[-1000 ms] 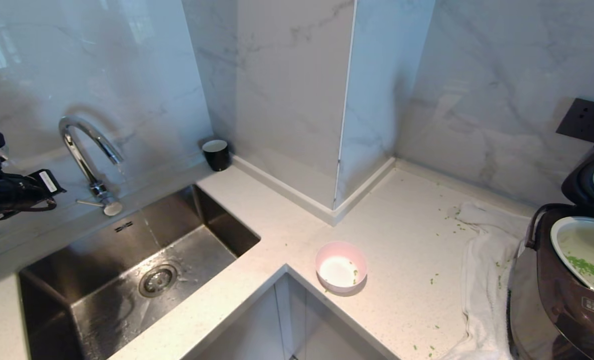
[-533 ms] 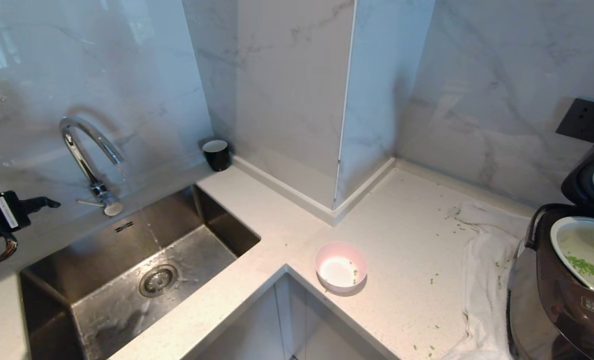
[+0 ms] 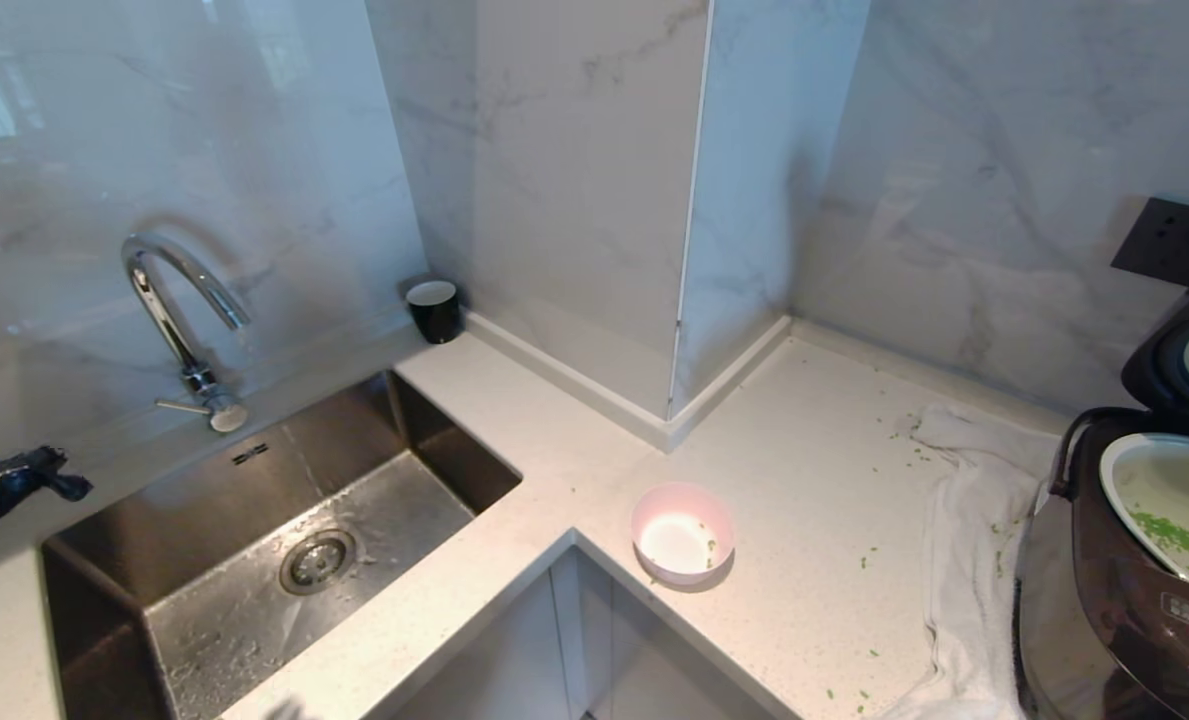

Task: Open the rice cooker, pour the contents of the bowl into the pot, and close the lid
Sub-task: Fill a bowl with water from the tap

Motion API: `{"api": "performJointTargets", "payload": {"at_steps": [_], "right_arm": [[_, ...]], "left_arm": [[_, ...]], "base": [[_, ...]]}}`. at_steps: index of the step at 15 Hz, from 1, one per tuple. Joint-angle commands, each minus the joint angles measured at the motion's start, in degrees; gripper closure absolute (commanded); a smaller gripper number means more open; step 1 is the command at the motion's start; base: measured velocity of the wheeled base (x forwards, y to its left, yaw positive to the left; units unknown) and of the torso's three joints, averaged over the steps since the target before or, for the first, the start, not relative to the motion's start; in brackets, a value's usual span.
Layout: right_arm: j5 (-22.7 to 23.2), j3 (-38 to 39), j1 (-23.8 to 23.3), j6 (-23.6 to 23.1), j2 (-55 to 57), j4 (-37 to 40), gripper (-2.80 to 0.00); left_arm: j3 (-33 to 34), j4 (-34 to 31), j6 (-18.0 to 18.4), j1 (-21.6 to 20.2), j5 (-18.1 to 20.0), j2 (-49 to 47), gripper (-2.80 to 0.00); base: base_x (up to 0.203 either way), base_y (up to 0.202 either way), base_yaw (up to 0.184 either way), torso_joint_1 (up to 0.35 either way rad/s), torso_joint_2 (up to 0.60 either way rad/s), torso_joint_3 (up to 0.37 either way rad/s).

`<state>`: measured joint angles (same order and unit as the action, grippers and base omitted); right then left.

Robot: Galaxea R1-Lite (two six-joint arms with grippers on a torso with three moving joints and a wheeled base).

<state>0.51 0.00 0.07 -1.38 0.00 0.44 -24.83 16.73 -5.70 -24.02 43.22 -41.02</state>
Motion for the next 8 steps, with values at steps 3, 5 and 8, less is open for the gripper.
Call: {"api": "performJointTargets", "payload": {"at_steps": [3, 5, 8], "right_arm": [[0.0, 0.1, 0.0, 0.0, 0.0, 0.0, 0.00], [0.0, 0.1, 0.0, 0.0, -0.1, 0.0, 0.00], [0.0, 0.1, 0.1, 0.0, -0.1, 0.0, 0.00]], "left_arm": [[-0.3, -4.1, 0.0, 0.6, 3.5, 11.7, 0.00], [-0.2, -5.7, 0.2, 0.6, 2.5, 14.6, 0.00], [0.6, -8.9, 7.5, 6.8, -15.9, 16.0, 0.00]], "base": [[0.000, 0.000, 0.000, 0.000, 0.00, 0.000], [0.000, 0.000, 0.000, 0.000, 0.00, 0.000], [0.000, 0.000, 0.000, 0.000, 0.00, 0.000]]}}
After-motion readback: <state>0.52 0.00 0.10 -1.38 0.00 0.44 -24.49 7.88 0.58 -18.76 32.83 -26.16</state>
